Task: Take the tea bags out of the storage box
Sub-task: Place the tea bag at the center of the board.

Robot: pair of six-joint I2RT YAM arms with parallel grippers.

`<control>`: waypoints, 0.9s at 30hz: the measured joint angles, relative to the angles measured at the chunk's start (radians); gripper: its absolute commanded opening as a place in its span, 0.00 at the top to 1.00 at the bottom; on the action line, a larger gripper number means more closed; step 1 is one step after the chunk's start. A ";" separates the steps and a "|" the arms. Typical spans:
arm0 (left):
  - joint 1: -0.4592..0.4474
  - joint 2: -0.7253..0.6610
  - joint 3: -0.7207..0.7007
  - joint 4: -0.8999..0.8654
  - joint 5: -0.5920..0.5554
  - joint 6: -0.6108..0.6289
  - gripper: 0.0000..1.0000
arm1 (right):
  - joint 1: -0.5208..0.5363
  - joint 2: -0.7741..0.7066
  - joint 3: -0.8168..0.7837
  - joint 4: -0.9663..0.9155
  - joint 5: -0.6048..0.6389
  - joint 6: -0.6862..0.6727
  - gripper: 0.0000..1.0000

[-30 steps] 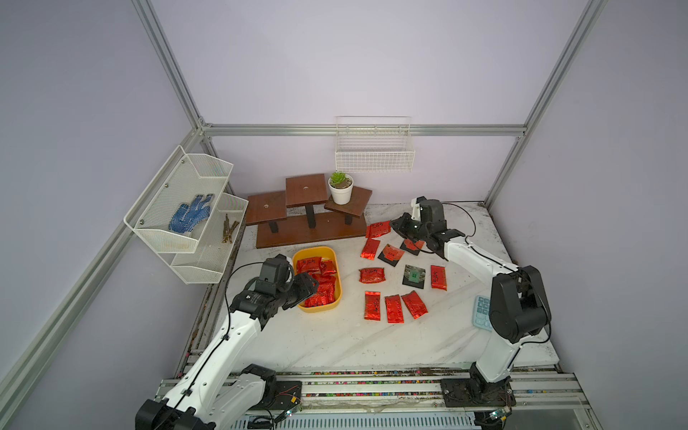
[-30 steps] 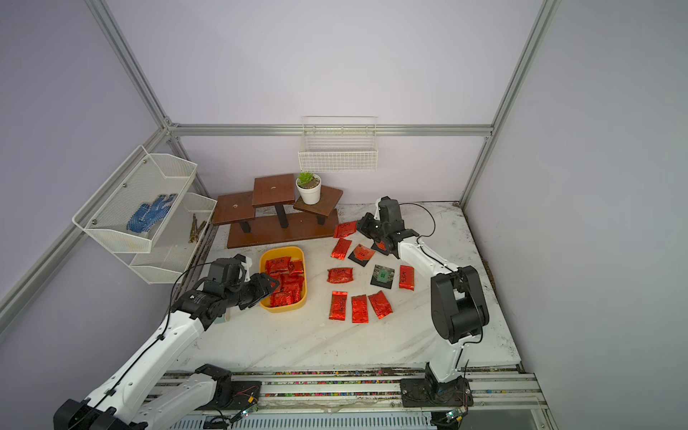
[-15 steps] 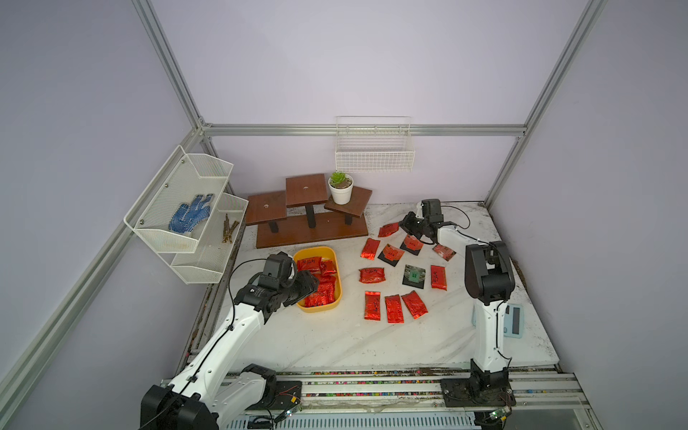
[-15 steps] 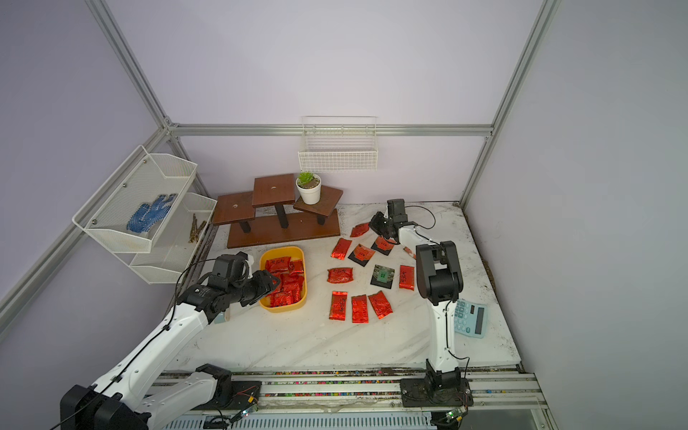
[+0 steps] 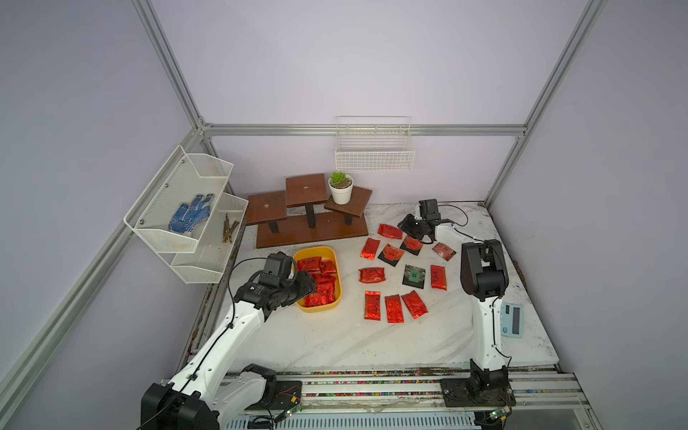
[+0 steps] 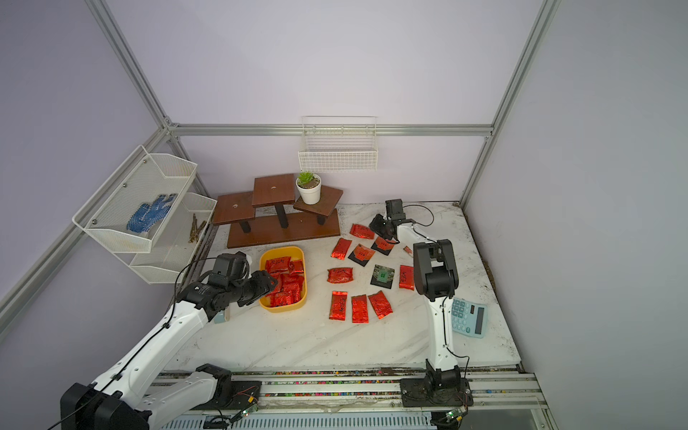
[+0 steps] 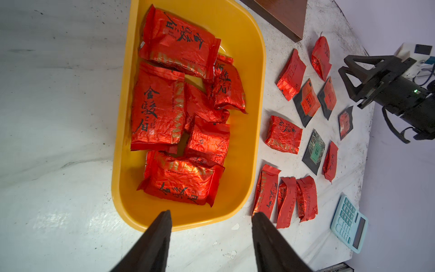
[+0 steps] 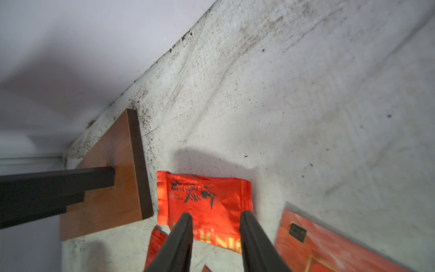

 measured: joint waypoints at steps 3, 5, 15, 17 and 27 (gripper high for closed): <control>0.000 0.000 0.036 -0.026 -0.024 0.023 0.42 | -0.002 -0.073 -0.056 -0.002 0.026 -0.018 0.53; 0.000 0.002 0.054 -0.038 -0.035 0.039 0.42 | -0.002 -0.139 -0.108 0.002 0.035 -0.025 0.53; -0.012 0.118 0.095 -0.037 -0.022 0.067 0.42 | 0.010 -0.462 -0.387 0.078 0.015 -0.034 0.55; -0.020 0.145 0.091 -0.006 -0.003 0.059 0.43 | 0.024 -0.505 -0.436 0.083 0.015 -0.043 0.55; -0.057 0.369 0.085 0.171 0.067 0.008 0.43 | 0.219 -0.699 -0.594 0.073 0.033 -0.126 0.55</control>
